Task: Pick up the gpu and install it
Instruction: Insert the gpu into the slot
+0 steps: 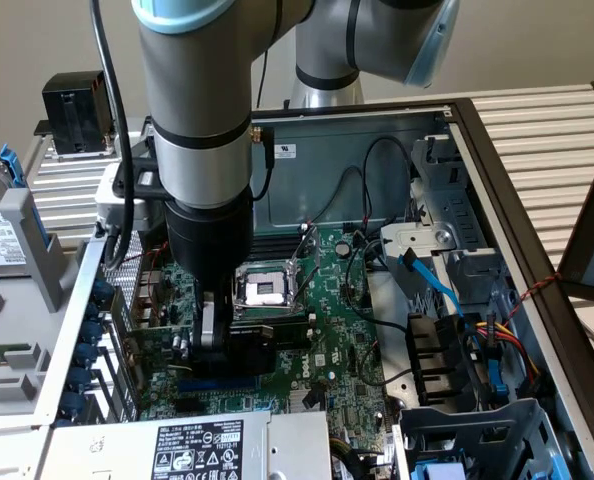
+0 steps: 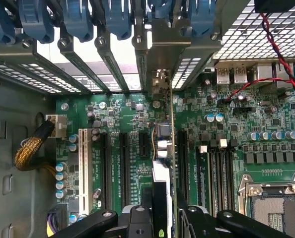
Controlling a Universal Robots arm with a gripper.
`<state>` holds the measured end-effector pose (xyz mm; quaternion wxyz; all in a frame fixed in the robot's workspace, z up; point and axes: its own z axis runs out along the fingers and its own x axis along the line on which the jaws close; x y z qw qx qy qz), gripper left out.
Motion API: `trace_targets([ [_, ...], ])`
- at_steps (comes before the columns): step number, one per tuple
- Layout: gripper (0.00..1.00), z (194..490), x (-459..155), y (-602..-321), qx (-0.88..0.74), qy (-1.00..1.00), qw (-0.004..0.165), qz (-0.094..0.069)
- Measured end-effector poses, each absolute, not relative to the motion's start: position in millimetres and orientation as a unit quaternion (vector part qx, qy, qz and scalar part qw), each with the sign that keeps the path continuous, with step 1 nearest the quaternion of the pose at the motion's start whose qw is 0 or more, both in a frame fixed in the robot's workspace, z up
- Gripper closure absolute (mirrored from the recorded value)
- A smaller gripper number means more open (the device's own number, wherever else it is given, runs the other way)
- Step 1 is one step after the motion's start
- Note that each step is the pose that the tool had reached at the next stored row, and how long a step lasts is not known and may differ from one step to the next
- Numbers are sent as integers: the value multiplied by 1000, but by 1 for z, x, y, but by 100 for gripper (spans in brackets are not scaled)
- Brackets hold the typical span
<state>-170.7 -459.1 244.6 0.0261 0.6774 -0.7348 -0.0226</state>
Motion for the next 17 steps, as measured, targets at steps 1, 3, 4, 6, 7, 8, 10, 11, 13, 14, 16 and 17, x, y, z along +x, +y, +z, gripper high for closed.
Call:
trace_targets([
  [1,72,244,-171,-459,677,-735,26,-22],
  [3,72,244,-171,-459,677,-735,27,-22],
  [4,72,244,-171,-459,677,-735,27,-22],
  [6,72,243,-171,-458,677,-735,27,-22],
  [7,72,243,-171,-458,677,-735,27,-22],
  [8,72,243,-171,-458,677,-735,27,-22],
  [10,72,243,-171,-458,677,-735,27,-21],
  [11,72,243,-171,-458,677,-735,27,-21],
  [13,72,242,-171,-458,677,-735,28,-21],
  [14,72,242,-171,-458,677,-735,28,-21],
  [16,72,242,-172,-458,677,-735,29,-21],
  [17,72,242,-172,-458,677,-735,29,-21],
])
